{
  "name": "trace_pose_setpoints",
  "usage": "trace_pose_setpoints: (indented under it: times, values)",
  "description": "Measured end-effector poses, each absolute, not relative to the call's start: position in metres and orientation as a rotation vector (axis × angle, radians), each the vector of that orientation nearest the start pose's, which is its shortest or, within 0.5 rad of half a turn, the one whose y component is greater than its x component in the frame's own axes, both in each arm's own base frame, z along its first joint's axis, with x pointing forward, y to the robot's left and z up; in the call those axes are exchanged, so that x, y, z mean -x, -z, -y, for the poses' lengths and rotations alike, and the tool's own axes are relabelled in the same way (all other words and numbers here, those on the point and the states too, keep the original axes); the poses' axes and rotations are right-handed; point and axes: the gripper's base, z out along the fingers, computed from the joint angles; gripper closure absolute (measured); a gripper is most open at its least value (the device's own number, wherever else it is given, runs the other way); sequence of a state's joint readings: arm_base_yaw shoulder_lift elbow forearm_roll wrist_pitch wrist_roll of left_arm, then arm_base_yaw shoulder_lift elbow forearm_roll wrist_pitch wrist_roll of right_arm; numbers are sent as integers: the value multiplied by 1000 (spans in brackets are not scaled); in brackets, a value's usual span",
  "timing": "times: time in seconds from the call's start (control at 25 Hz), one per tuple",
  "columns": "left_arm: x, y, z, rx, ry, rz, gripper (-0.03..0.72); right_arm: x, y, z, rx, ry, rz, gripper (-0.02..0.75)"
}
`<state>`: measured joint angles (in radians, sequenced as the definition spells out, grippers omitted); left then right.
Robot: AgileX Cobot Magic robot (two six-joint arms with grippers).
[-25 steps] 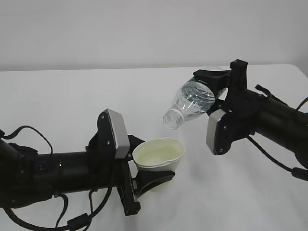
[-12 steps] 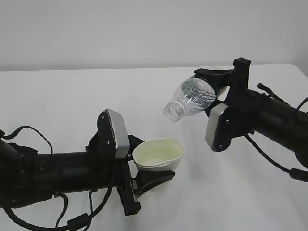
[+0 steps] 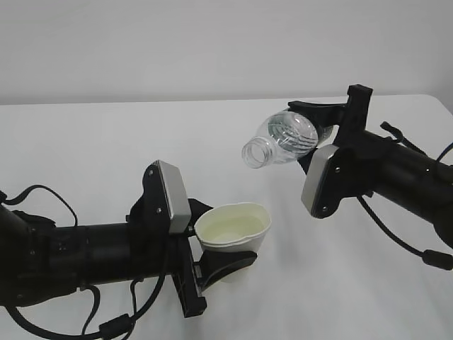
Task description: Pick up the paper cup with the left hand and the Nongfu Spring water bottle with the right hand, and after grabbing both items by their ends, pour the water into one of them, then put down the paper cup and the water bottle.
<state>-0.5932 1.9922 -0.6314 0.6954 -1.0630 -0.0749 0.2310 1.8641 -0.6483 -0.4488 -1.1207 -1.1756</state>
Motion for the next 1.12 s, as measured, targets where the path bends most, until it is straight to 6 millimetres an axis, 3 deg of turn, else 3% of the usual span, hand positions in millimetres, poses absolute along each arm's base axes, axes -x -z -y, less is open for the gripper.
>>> trace_pose_setpoints:
  times: [1.12]
  values:
    - [-234, -107, 219, -1181, 753, -1503, 275, -313, -161, -110, 1191, 294, -1103, 301]
